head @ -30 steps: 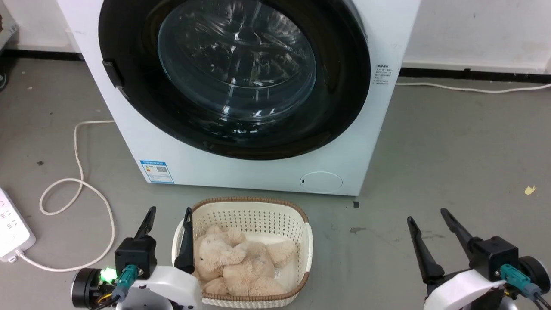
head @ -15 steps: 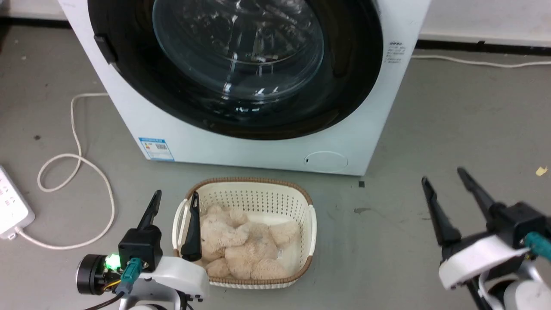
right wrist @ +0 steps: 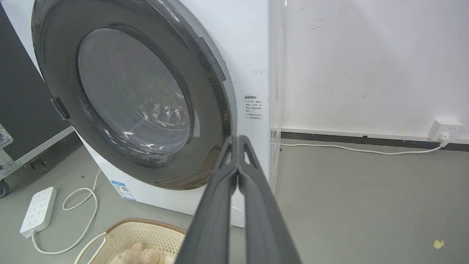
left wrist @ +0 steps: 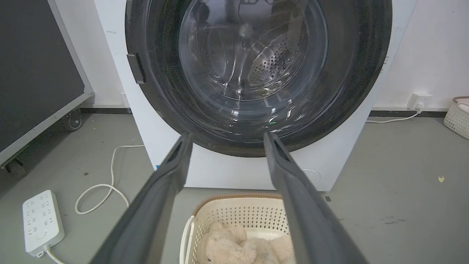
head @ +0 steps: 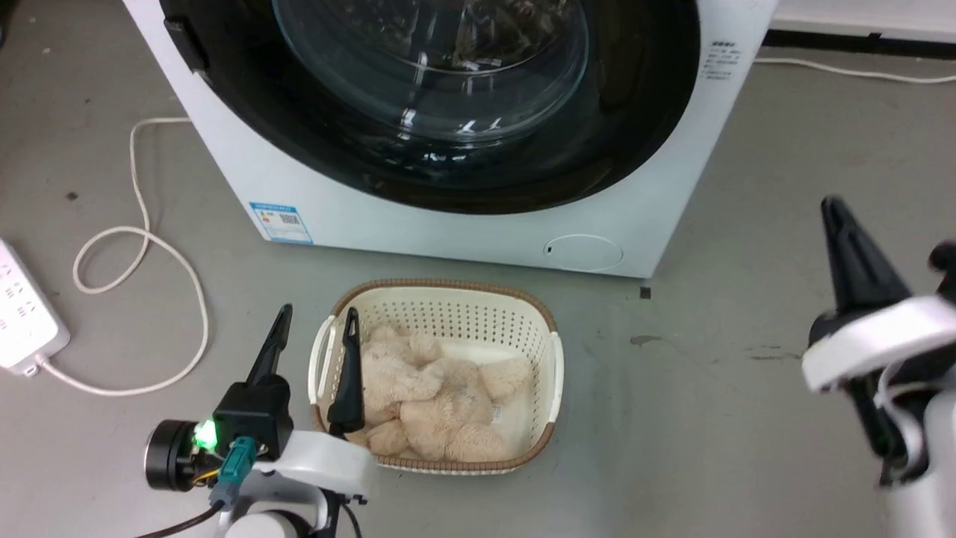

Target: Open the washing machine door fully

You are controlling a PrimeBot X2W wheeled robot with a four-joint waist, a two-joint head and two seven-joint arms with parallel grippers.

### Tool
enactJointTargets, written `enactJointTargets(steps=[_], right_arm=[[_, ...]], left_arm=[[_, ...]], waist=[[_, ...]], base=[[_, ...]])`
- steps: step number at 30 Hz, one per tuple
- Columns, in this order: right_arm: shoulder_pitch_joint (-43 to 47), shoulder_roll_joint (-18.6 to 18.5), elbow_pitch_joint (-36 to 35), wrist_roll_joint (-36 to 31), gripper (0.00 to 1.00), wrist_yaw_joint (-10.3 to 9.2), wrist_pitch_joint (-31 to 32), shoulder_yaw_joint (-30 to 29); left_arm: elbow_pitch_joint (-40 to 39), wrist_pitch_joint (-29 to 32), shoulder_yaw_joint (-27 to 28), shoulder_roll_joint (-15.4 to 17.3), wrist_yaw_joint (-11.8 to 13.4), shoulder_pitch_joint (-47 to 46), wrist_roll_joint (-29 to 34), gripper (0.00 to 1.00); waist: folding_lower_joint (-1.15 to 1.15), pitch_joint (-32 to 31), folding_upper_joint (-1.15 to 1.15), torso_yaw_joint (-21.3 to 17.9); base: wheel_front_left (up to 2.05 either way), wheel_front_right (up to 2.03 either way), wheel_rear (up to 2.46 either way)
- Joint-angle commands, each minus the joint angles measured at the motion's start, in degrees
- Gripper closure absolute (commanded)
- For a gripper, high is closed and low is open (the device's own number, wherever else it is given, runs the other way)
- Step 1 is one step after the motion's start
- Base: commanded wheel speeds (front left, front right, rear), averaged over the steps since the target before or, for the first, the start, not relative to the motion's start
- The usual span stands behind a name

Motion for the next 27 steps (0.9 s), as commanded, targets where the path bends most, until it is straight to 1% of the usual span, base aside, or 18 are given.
enactJointTargets(steps=[1,6,13,16,22,27], right_arm=[[-2.10,-0.59,0.64,1.32,1.00,-0.01,0.47,-0.41],[-7.42,-0.43,3.80,5.58,1.00,-0.02,3.12,-2.22],[-16.27,0.49,10.23,10.92,1.00,-0.02,7.60,-5.68],[-19.81,0.98,13.33,13.81,1.00,-0.02,10.44,-7.36],[-26.08,0.55,19.64,17.76,1.00,-0.02,15.74,-10.29],[-31.66,0.14,24.08,20.06,1.00,-0.03,18.58,-12.45]], left_arm=[[-0.43,-0.58,-0.40,0.01,0.46,-0.94,-0.21,0.00],[-0.83,-1.18,-1.21,0.01,1.24,-1.62,-0.43,0.00],[-1.42,-2.02,-2.11,0.01,2.01,-2.56,-0.61,0.00],[-1.68,-2.38,-2.51,0.01,2.47,-2.83,-0.70,0.00],[-2.16,-3.09,-3.99,0.01,3.41,-3.21,-1.30,0.00],[-2.59,-3.69,-4.77,0.02,4.08,-3.74,-1.74,0.00]], waist=[[-0.01,0.53,0.00,0.39],[-0.01,2.05,0.00,1.11],[-0.01,4.00,0.00,2.01],[-0.01,4.70,0.00,2.28],[-0.01,6.36,0.00,3.13],[-0.01,8.06,0.00,3.91]], base=[[0.00,0.00,0.00],[0.00,0.00,0.00],[0.00,0.00,0.00],[0.00,0.00,0.00],[0.00,0.00,0.00],[0.00,0.00,0.00]])
